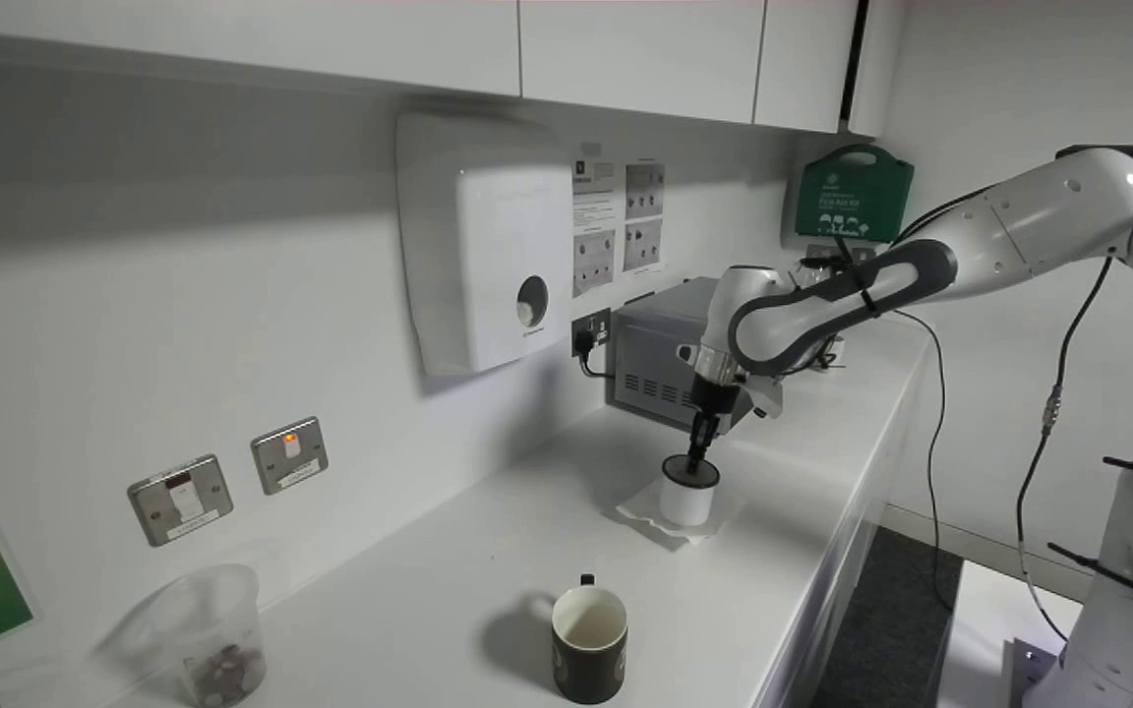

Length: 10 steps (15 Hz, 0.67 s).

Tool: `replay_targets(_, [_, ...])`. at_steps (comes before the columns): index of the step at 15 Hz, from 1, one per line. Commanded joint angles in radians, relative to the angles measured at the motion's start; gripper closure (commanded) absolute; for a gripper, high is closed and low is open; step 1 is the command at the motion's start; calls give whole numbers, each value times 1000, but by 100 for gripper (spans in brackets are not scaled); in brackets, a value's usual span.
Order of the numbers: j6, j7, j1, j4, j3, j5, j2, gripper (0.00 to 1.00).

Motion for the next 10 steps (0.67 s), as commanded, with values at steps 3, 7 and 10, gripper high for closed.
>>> replay_targets(3, [93,56,-17,8,7,5,15,98])
replay_targets(7, [131,103,-15,10,10,-31,28,98])
replay_targets(10, [114,146,-17,6,5,-90,35,98])
